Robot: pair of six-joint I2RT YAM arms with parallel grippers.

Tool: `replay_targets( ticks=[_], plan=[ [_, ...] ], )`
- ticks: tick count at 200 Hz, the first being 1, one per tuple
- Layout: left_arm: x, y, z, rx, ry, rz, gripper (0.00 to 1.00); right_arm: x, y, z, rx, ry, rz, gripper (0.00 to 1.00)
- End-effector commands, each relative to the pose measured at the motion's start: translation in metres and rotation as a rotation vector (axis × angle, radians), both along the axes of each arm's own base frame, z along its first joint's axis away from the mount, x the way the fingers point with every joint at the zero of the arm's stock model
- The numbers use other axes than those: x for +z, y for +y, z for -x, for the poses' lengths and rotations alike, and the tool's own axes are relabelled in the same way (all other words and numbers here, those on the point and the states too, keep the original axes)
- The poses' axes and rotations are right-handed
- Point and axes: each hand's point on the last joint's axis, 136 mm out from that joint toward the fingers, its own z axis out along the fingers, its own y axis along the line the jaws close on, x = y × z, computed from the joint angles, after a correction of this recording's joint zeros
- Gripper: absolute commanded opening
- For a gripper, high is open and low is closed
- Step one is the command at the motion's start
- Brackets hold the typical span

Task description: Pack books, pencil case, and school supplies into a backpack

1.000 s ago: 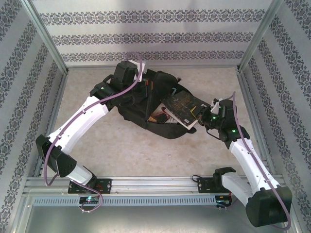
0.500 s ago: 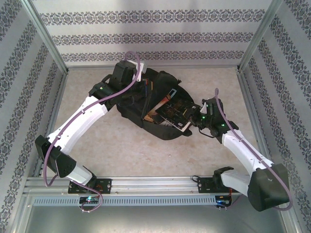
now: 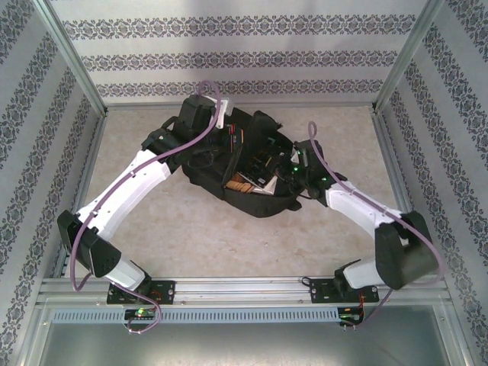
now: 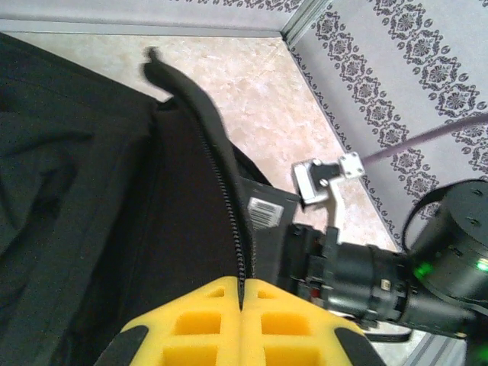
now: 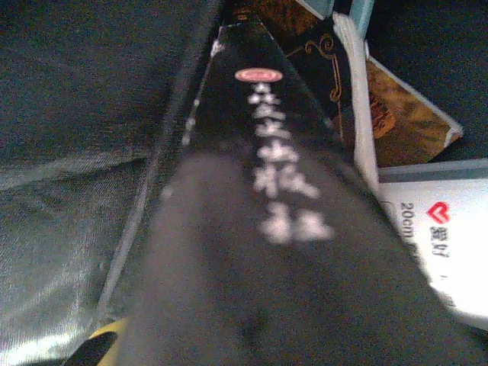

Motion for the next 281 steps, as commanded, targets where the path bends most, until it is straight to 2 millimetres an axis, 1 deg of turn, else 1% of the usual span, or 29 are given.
replay_targets(
  ticks=[1,16,17,19,26,39,56,71,87,99,112,132,147,167,174,189,203,217,240,266,281],
  plan=[
    [0.048,-0.006,-0.009,-0.007,-0.107,0.114,0.00,0.016,0.022,-0.034,-0.029,-0.091,-0.057,0.08],
    [0.044,-0.008,-0.012,-0.004,-0.097,0.106,0.00,0.005,0.032,-0.043,-0.020,-0.087,-0.049,0.33],
    [0.044,-0.008,-0.012,-0.004,-0.095,0.107,0.00,0.003,0.033,-0.044,-0.015,-0.086,-0.048,0.37],
    [0.043,-0.008,-0.013,-0.003,-0.094,0.105,0.00,0.003,0.034,-0.044,-0.012,-0.087,-0.048,0.37],
    [0.041,-0.008,-0.014,-0.003,-0.091,0.099,0.00,0.001,0.038,-0.046,0.004,-0.089,-0.051,0.48],
    [0.036,-0.009,-0.017,-0.001,-0.084,0.087,0.00,0.001,0.040,-0.046,0.031,-0.099,-0.037,0.63],
    [0.030,-0.011,-0.020,-0.002,-0.076,0.076,0.00,0.004,0.028,-0.038,0.036,-0.120,0.048,0.79],
    [0.025,-0.012,-0.022,-0.006,-0.067,0.070,0.00,0.013,0.012,-0.028,0.025,-0.159,0.124,0.89],
    [0.019,-0.016,-0.024,-0.015,-0.054,0.068,0.00,0.019,-0.005,-0.019,0.018,-0.169,0.188,0.91],
    [0.014,-0.018,-0.024,-0.024,-0.042,0.072,0.00,0.020,-0.021,-0.010,0.006,-0.156,0.251,0.91],
    [0.009,-0.021,-0.024,-0.031,-0.030,0.079,0.00,0.020,-0.033,0.000,0.009,-0.141,0.305,0.91],
    [-0.001,-0.028,-0.023,-0.051,0.001,0.097,0.00,0.016,-0.054,0.014,-0.015,-0.105,0.357,0.89],
    [-0.010,-0.033,-0.023,-0.069,0.027,0.100,0.00,0.013,-0.078,0.024,-0.081,-0.088,0.385,0.86],
    [-0.025,-0.046,-0.019,-0.103,0.062,0.091,0.00,0.013,-0.104,0.033,-0.161,-0.084,0.404,0.86],
    [-0.031,-0.051,-0.017,-0.118,0.077,0.085,0.00,0.014,-0.117,0.036,-0.200,-0.074,0.412,0.86],
    [-0.045,-0.064,-0.012,-0.152,0.108,0.059,0.00,0.016,-0.133,0.040,-0.246,-0.063,0.412,0.85],
    [-0.058,-0.076,-0.006,-0.181,0.129,0.039,0.00,0.021,-0.139,0.043,-0.258,-0.069,0.406,0.85],
    [-0.071,-0.087,-0.001,-0.208,0.153,0.025,0.00,0.025,-0.140,0.047,-0.255,-0.078,0.409,0.84],
    [-0.086,-0.100,0.004,-0.238,0.182,0.007,0.00,0.030,-0.141,0.053,-0.247,-0.087,0.415,0.82],
    [-0.101,-0.105,-0.002,-0.228,0.196,-0.010,0.00,0.035,-0.139,0.060,-0.229,-0.107,0.406,0.79],
    [-0.111,-0.108,-0.009,-0.222,0.214,-0.036,0.00,0.038,-0.133,0.063,-0.197,-0.128,0.396,0.78]
  ],
)
